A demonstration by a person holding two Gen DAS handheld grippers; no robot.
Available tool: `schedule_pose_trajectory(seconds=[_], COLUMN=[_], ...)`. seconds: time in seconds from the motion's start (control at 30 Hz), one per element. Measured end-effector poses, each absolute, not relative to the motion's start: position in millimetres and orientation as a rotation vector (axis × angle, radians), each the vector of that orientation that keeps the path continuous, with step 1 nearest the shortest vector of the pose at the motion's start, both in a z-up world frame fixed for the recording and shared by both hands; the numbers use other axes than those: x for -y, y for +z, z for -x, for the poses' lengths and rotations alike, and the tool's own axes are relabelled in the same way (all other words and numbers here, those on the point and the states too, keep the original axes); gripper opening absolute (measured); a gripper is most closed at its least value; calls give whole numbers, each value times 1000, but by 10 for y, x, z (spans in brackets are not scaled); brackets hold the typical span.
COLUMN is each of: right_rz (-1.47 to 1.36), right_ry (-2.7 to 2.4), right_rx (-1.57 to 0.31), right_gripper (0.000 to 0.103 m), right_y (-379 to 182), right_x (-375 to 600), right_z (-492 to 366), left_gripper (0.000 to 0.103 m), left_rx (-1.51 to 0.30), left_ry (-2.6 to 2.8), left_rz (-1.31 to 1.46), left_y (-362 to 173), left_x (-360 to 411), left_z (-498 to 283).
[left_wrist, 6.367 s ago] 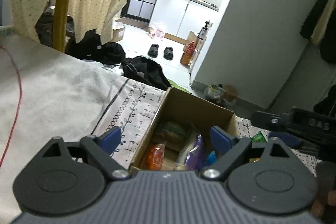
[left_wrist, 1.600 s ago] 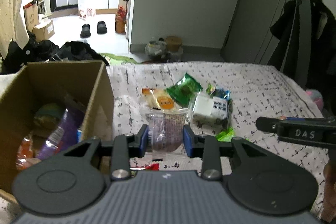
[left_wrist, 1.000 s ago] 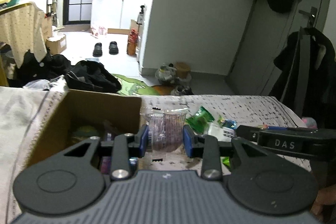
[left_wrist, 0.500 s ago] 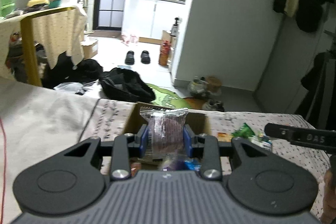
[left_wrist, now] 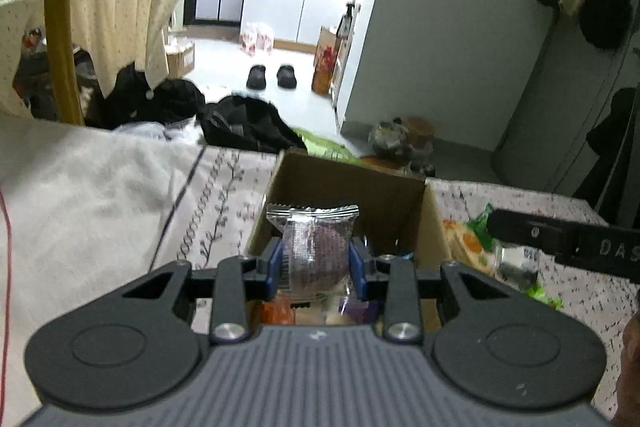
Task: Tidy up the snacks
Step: 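Carry both clear packets over the cardboard box, then lower both clear packets into the box and open both grippers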
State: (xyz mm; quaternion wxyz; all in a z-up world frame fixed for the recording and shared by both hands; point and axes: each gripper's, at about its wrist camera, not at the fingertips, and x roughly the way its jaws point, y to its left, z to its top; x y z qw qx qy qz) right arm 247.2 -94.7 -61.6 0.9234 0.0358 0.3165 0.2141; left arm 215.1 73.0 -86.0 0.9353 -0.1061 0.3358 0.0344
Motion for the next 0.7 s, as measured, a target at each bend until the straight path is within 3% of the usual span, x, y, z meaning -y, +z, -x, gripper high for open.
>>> schedule_pose_trajectory(seconds=[0.4,0.7], right_rz=[-63,-58], right_ry=[437,464], right_rx=[-697,-713], right_gripper=[53,53], right_y=[-782,-816], right_x=[857,735], right_z=[-2468,-2481], left_gripper=[34,47], left_rx=[-792,-704], left_ry=[104,121], left_rz=[206,253], left_y=[-1052,-816], left_x=[-712,-782], left_z=[-2275,-2118])
